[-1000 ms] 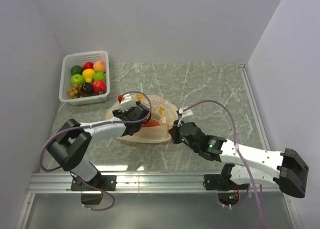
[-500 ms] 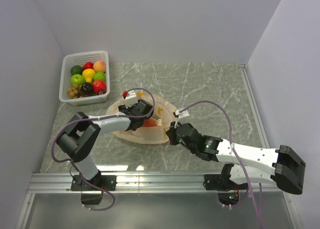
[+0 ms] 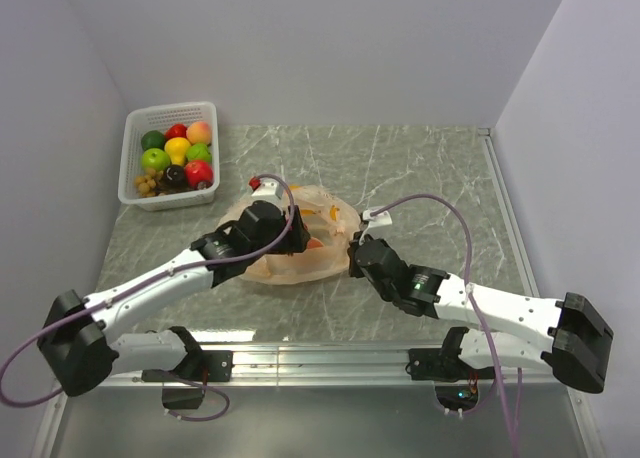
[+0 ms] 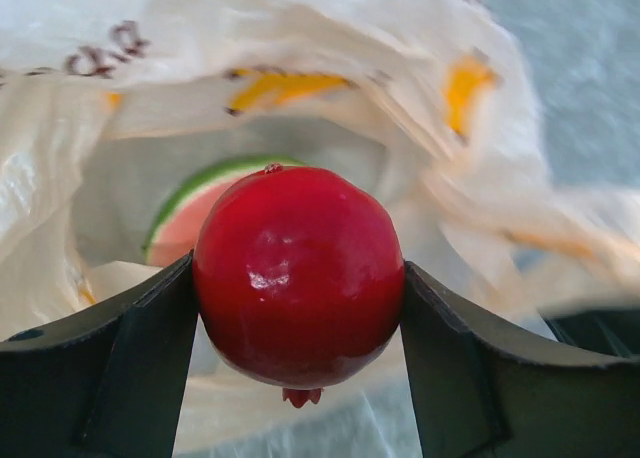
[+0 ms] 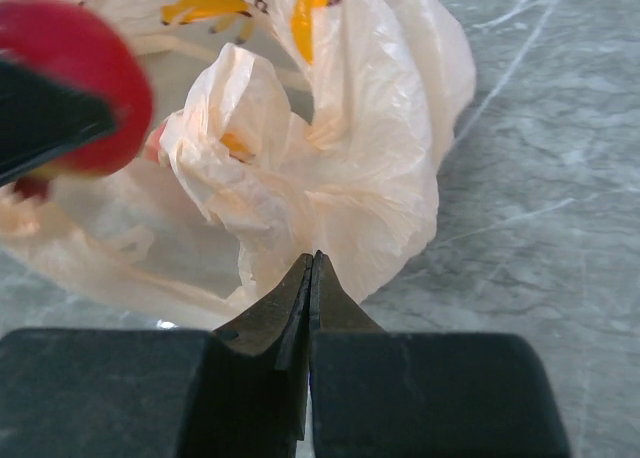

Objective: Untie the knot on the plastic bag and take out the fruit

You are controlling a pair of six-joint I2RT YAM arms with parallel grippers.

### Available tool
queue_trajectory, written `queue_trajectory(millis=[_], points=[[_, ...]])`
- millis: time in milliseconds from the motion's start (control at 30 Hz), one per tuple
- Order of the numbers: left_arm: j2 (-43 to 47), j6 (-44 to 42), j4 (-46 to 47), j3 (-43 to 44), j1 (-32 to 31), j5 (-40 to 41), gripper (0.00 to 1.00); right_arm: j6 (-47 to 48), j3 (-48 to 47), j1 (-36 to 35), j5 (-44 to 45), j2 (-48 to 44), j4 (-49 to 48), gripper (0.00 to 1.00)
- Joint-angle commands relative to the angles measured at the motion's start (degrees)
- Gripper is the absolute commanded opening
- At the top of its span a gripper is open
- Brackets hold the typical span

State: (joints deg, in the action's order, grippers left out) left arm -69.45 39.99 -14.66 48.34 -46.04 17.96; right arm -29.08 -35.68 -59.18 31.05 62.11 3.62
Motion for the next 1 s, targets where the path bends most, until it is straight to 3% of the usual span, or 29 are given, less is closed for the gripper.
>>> queue_trajectory(millis=[0,67,133,267,333,533,667,767,800,967], points=[[4.6,-4.4,-2.4,2.1,0.8,-12.1,0.29,-0.4,-2.6,0.5,3.3,-1.7,1.8,0.0],[6.2,-4.6,-2.5,5.3,4.4,-13.7,0.28,-1.0,-1.7,0.6,3.1,-2.3,2.0,0.0],[7.0,-4.8,-2.4,7.9,11.9,-14.1,0.27,-1.2,-0.7,0.6,2.1,-2.9,2.1,0.0],[1.6,-5.0,-4.1,17.6,25.1,-6.6,0.26,-1.3,0.1,0.5,0.6,-3.5,2.0,0.0],[-4.4,-4.3,-2.8,19.9,32.6,-4.2,0.26,-1.1,0.1,0.5,0.1,-3.6,2.0,0.0],[-26.2,-3.9,-0.6,33.0,45.8,-2.1,0.35,0.4,-1.1,0.5,-2.7,-3.4,1.9,0.0],[-35.3,-4.7,0.1,41.5,49.9,-0.3,0.52,1.7,-1.4,0.5,-4.7,-3.4,1.3,0.0],[-39.0,-5.0,-0.5,45.2,51.8,-0.5,0.83,1.8,-1.6,0.4,-4.9,-3.1,1.6,0.0],[-38.9,-5.2,-0.7,45.6,52.0,-0.6,0.99,1.9,-1.8,0.3,-5.1,-3.0,1.9,0.0],[-31.9,-4.7,-0.2,40.1,51.8,-3.4,0.99,3.6,-1.8,0.4,-4.3,-4.4,2.5,0.0]])
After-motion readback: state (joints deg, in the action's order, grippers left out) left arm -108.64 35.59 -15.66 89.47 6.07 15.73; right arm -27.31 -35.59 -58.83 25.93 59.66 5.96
